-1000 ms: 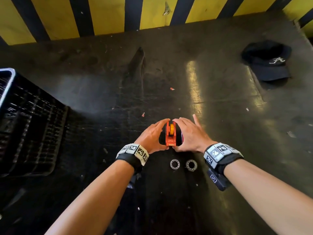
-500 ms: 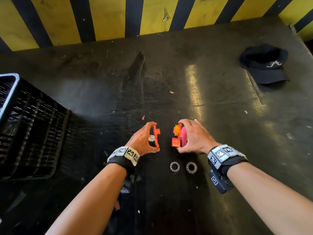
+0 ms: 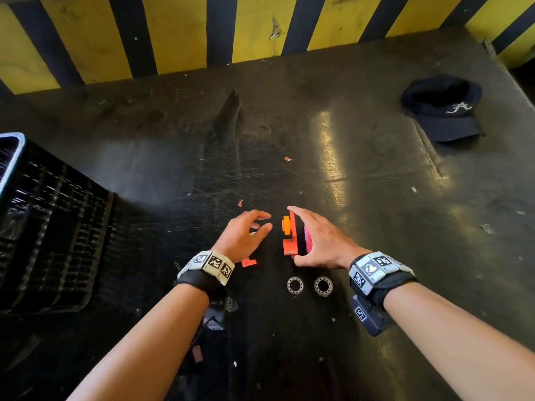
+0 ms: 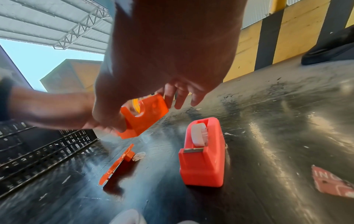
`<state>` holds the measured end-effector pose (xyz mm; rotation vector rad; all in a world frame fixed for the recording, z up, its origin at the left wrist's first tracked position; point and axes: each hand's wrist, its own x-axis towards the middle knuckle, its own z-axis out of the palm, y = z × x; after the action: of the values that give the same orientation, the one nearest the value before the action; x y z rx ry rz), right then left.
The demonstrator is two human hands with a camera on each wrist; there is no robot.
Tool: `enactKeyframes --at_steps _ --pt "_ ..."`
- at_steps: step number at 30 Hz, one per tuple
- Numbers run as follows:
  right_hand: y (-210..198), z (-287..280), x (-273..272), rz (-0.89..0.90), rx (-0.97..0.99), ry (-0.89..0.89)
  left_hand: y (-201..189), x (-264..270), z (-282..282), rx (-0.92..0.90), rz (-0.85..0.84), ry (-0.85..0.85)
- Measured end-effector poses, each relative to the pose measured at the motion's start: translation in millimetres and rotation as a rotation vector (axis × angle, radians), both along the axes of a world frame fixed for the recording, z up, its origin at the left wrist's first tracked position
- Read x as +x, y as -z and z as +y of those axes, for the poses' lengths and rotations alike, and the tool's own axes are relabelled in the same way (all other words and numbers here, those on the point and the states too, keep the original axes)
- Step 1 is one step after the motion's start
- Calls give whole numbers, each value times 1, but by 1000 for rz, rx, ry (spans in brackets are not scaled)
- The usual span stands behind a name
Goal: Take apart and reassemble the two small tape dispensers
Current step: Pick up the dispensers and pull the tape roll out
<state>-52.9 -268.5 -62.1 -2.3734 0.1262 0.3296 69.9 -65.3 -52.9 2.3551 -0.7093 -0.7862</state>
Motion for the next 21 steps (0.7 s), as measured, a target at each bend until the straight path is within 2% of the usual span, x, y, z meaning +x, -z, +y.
enactKeyframes --at_steps 3,7,12,15,18,21 --pt "0 3 -4 -20 11 16 -22 -5 -14 -157 199 10" --pt "-1 6 -9 -43 22 43 -24 -13 -22 -224 189 -5" --pt "-2 8 -14 -14 40 45 -22 -21 -22 -298 311 -94" --pt "-2 4 -14 -8 29 67 -21 -21 -16 -307 288 -149" --pt "-2 -5 -18 14 17 99 -12 -21 -1 -149 117 -140" --pt "-2 -12 -23 60 -17 104 7 -38 18 234 -113 164"
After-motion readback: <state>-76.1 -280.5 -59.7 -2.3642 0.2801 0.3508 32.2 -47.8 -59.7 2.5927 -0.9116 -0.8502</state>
